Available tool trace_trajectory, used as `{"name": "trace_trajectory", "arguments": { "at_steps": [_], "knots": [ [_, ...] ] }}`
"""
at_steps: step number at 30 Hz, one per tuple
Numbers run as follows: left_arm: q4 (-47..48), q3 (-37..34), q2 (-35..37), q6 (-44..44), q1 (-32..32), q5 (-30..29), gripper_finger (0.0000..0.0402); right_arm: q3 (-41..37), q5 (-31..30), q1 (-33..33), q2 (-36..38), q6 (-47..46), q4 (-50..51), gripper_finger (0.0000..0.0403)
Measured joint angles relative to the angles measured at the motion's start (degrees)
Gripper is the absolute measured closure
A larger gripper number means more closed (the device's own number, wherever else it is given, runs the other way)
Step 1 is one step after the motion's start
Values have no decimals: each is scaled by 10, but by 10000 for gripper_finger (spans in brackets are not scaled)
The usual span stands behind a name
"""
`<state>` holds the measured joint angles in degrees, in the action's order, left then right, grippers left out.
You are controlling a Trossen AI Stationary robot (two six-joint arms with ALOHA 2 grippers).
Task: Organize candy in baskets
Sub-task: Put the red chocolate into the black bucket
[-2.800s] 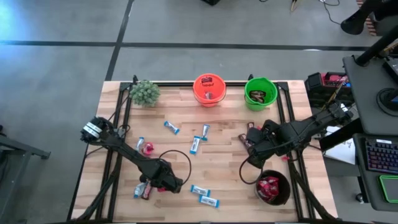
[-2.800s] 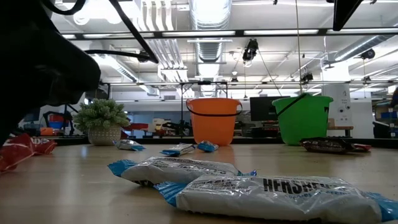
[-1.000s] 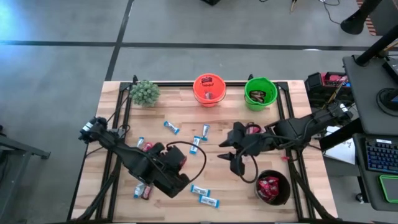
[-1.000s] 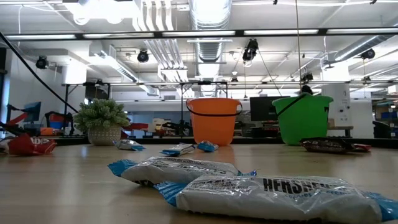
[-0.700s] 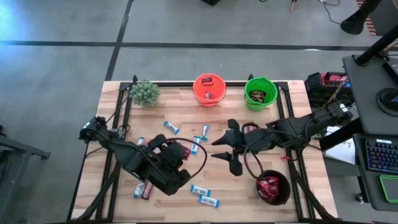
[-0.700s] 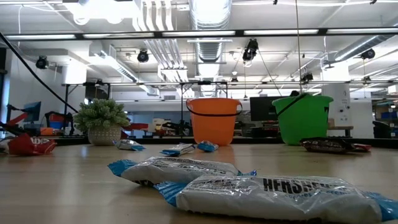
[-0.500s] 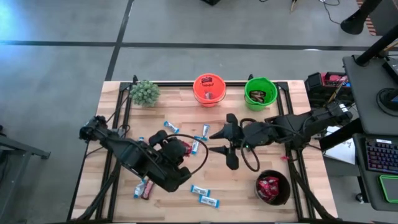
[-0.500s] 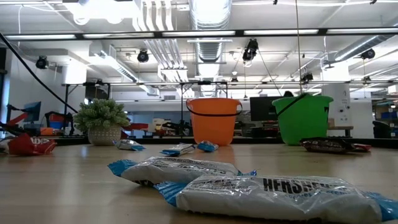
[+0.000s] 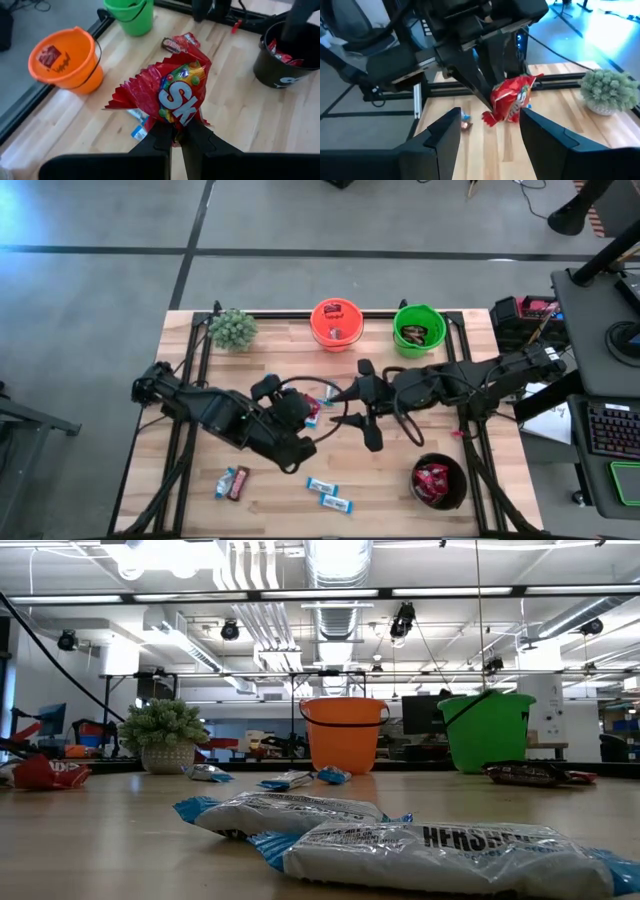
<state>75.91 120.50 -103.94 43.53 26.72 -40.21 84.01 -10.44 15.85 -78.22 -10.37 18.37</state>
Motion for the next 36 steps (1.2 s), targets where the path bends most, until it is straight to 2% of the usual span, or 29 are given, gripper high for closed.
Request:
{"name": "trace_trajectory", "arguments": {
  "at_steps": [10,21,26,32,36],
  "knots": [
    [-81,13,0,-102,-26,-14,401,0,5,-26,0,14,-7,211],
    [-114,15,0,-167,-47,-13,402,0,8,-49,-3,25,-16,216],
    [-113,15,0,-178,-47,-13,401,0,10,-52,-9,25,-22,265],
    [-112,14,1,-175,-47,-13,401,0,32,-56,-12,29,-37,372],
    [-112,16,1,-173,-47,-10,401,0,32,-58,-12,30,-37,379]
  ]
}}
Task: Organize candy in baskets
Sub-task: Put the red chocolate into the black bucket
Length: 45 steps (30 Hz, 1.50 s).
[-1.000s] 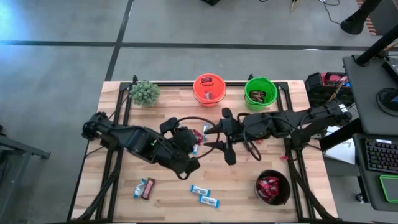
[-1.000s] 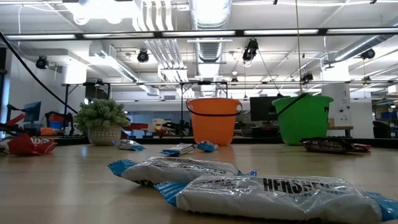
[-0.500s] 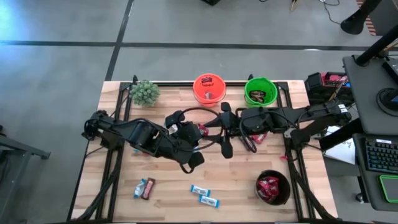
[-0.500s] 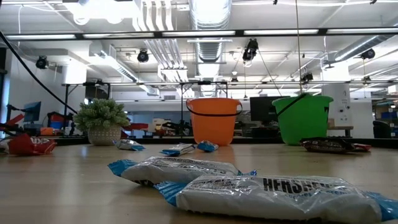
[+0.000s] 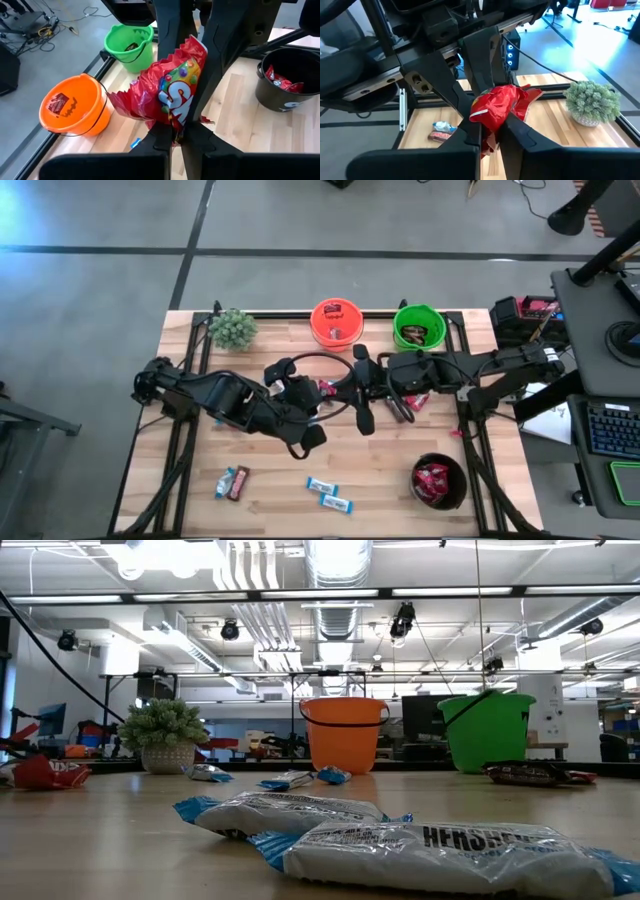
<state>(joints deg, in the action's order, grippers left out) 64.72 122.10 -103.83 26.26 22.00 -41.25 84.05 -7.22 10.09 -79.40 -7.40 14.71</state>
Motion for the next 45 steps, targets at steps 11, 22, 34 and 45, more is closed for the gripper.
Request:
{"name": "trace_trajectory", "arguments": {
  "at_steps": [11,22,34,45],
  "knots": [
    [10,1,-2,-1,-1,3,385,0,-1,0,-2,19,7,382],
    [-1,1,-1,-13,-1,1,392,0,-3,0,1,36,-7,383],
    [-2,1,-1,26,-2,1,393,-1,-28,0,4,44,-2,383],
    [-6,1,-3,3,-6,-24,375,0,-63,-1,18,14,28,384]
  ]
}}
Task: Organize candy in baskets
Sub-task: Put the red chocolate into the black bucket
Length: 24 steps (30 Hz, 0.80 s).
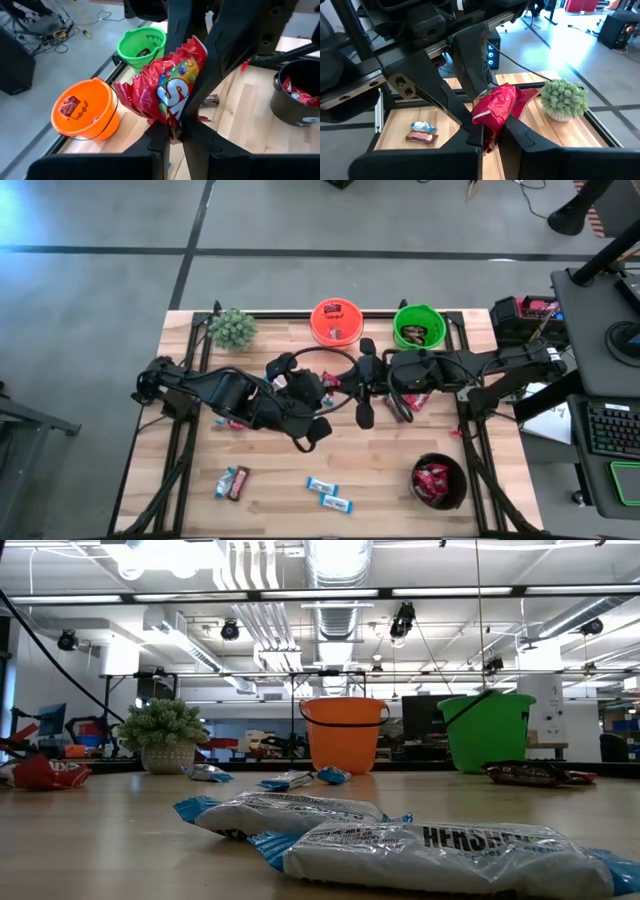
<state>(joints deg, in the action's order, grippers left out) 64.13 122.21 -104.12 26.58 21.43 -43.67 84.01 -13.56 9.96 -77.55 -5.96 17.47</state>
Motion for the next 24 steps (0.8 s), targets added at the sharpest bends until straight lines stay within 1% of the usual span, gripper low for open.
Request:
{"name": "trace_trajectory", "arguments": {
  "at_steps": [6,11,13,16,17,19,21,24],
  "knots": [
    [2,2,0,-21,0,5,375,2,-2,0,5,-4,7,384],
    [11,42,0,-31,0,39,372,25,-8,0,7,6,40,384],
    [22,61,0,-38,1,48,365,34,-29,0,7,11,65,384],
    [43,94,-1,-37,2,85,342,41,-81,-3,7,16,121,384],
    [51,105,-1,-38,3,87,332,43,-100,-4,8,15,141,384],
    [72,122,-1,-37,2,83,310,49,-138,-8,12,15,190,384],
    [85,129,0,-37,2,55,290,53,-164,-13,17,10,226,383],
    [106,125,2,-37,2,7,267,55,-169,-29,22,0,262,383]
  ]
}}
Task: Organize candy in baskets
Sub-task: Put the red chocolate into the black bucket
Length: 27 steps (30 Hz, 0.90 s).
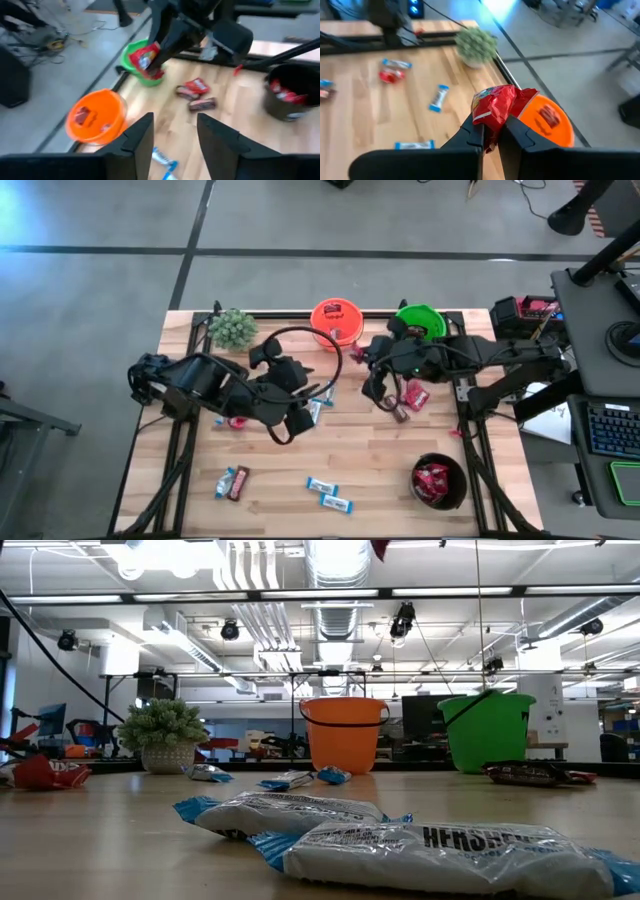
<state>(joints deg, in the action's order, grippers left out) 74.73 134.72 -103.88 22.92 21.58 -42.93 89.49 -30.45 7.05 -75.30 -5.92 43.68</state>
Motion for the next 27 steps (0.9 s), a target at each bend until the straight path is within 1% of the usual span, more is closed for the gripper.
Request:
{"name": "trace_trajectory", "arguments": {
  "at_steps": [3,8,14,16,19,24,27],
  "knots": [
    [28,0,0,0,0,-13,260,0,0,-18,6,-5,24,383],
    [65,0,0,0,0,-26,264,0,2,-55,11,-6,50,383],
    [125,2,1,0,-3,-89,271,0,3,-103,10,-2,78,383],
    [151,2,1,0,-7,-90,271,0,4,-117,10,-1,92,383],
    [152,2,5,-19,-20,-90,271,0,5,-141,11,-13,116,383],
    [153,2,13,-60,-51,-91,271,5,32,-176,18,-66,174,383],
    [153,2,19,-82,-77,-91,271,5,34,-190,29,-90,195,383]
  ]
}}
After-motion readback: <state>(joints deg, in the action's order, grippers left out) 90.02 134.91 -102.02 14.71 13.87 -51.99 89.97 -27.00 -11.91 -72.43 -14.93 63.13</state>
